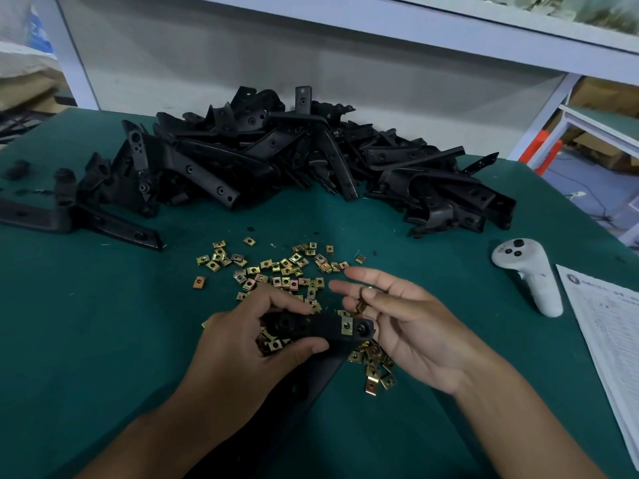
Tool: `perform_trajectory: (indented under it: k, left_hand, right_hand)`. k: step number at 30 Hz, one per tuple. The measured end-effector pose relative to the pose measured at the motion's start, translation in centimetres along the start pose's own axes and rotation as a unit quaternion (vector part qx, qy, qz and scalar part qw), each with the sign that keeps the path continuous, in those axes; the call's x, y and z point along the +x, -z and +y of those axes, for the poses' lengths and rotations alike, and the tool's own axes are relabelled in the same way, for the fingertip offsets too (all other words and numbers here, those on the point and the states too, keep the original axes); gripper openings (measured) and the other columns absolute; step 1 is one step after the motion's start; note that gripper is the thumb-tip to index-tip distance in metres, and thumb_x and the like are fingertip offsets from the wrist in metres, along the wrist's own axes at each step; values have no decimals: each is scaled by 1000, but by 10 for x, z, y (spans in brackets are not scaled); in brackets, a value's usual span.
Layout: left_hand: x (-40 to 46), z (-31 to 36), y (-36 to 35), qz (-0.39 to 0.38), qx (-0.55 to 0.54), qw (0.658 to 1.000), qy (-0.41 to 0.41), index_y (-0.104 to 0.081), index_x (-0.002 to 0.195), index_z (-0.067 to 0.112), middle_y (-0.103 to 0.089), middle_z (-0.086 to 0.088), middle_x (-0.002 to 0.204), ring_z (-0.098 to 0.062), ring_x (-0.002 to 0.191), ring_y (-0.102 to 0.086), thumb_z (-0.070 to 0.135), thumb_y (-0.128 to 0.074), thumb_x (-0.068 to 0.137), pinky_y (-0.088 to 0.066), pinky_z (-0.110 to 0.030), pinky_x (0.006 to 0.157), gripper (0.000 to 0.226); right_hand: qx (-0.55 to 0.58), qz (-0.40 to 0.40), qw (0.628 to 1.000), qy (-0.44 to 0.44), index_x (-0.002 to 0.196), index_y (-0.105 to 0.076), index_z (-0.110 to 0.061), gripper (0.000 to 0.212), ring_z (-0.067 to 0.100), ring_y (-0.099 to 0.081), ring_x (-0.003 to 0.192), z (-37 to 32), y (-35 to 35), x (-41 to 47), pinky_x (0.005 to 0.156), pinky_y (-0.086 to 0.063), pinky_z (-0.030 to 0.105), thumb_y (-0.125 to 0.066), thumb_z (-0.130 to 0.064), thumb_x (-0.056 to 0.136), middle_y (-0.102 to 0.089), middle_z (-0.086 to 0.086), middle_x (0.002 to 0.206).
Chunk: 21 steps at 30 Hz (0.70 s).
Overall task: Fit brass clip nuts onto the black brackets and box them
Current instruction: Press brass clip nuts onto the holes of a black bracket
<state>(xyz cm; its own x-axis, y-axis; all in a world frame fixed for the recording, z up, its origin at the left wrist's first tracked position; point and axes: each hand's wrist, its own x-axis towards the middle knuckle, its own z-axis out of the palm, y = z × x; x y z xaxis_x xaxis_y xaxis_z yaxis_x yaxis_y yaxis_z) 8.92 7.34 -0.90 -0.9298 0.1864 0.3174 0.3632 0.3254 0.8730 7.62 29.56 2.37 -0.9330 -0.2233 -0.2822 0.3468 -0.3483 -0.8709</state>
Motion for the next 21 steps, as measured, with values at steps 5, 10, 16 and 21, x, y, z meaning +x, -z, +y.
perform_trajectory:
  k: [5,10,16,21]
  left_hand:
    - [-1,0,1,-10,-6,1000,-5,-63,96,49,-72,29,89,7,79,-69,64,-74,66,-50,-8,68,36]
    - [0,0,0,-19,-15,1000,2,-65,94,51,-72,27,84,8,74,-67,65,-75,64,-48,-6,64,35]
    - [0,2,-1,-45,-12,999,11,-62,101,54,-71,29,88,7,81,-67,66,-70,68,-46,-6,67,36]
    - [1,5,0,-59,-24,998,19,-60,104,55,-71,29,91,9,80,-66,58,-77,79,-44,-4,64,31]
  right_hand:
    - [-13,2,1000,-3,125,-53,-3,34,3,-60,67,0,-3,-1,71,-56,15,-55,-15,94,-75,12,116]
    - [-62,-3,998,2,102,-68,-14,17,4,-51,64,2,-5,-2,66,-50,20,-63,-22,88,-76,8,106]
    - [-127,0,992,13,106,-80,-26,26,5,-64,81,1,-5,-3,73,-51,21,-69,-30,83,-75,-7,95]
    - [-117,-19,993,6,114,-76,-23,29,16,-73,101,0,-8,-6,79,-57,22,-64,-20,88,-76,6,115]
